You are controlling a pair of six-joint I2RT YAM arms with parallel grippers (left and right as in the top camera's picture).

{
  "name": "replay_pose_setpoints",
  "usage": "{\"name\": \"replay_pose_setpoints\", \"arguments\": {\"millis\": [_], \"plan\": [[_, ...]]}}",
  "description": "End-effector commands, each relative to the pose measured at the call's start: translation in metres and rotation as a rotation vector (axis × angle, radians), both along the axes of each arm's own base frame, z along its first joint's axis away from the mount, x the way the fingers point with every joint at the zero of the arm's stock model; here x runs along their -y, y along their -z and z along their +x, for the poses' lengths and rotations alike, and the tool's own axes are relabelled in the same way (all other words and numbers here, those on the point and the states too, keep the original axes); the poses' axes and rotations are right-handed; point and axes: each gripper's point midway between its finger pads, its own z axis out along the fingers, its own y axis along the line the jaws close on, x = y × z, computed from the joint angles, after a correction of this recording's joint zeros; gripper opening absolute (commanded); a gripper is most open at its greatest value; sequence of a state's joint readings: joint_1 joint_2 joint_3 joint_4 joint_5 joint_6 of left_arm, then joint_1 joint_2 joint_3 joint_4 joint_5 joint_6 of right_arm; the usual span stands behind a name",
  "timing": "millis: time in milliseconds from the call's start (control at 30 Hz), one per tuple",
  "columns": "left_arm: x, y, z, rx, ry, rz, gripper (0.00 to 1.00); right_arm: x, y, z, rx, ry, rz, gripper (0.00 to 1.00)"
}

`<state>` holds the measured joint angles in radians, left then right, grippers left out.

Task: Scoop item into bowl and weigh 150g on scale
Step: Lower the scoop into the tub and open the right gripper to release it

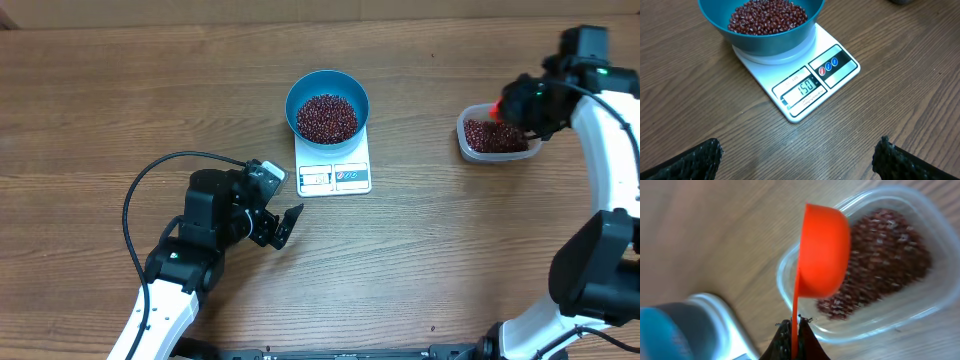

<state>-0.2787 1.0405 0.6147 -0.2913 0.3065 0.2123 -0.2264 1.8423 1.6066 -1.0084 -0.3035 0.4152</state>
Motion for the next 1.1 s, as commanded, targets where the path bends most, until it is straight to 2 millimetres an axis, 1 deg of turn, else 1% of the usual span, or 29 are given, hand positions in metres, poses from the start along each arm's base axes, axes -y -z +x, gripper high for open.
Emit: {"name": "replay_pose_setpoints", "arguments": {"millis": [0,200,333,467,633,733,833,967,1033,1067], "plan": [[-0.001,0.001,0.001,-0.008,-0.012,-0.004,1.00,-0.026,-0.008,-0.003,0.044,-0.032,0.241,0.04],[-0.001,0.001,0.001,-0.007,-0.012,-0.004,0.99,-0.036,0.013,-0.010,0.058,-0.006,0.431,0.04],[-0.001,0.001,0.001,-0.007,-0.012,-0.004,1.00,-0.024,0.023,-0.015,0.051,0.058,0.449,0.04],[-0.001,0.001,0.001,-0.007,-0.012,-0.004,0.99,-0.014,0.021,-0.015,0.063,0.079,0.446,0.04],[-0.001,0.001,0.001,-0.007,-0.012,-0.004,1.00,-0.010,0.018,-0.016,0.072,0.085,0.443,0.04],[-0.001,0.001,0.001,-0.007,-0.012,-0.004,1.00,-0.007,0.020,-0.020,0.055,0.097,0.439,0.04],[-0.001,0.001,0.001,-0.007,-0.012,-0.004,1.00,0.000,0.026,-0.026,0.024,0.128,0.421,0.04],[-0.001,0.001,0.001,-0.007,-0.012,-0.004,1.00,0.004,0.027,-0.029,0.018,0.127,0.418,0.04],[-0.001,0.001,0.001,-0.007,-0.012,-0.004,1.00,0.005,0.027,-0.029,0.020,0.124,0.416,0.04],[-0.001,0.001,0.001,-0.008,-0.012,-0.004,0.99,0.005,0.027,-0.029,0.020,0.124,0.416,0.08]]}}
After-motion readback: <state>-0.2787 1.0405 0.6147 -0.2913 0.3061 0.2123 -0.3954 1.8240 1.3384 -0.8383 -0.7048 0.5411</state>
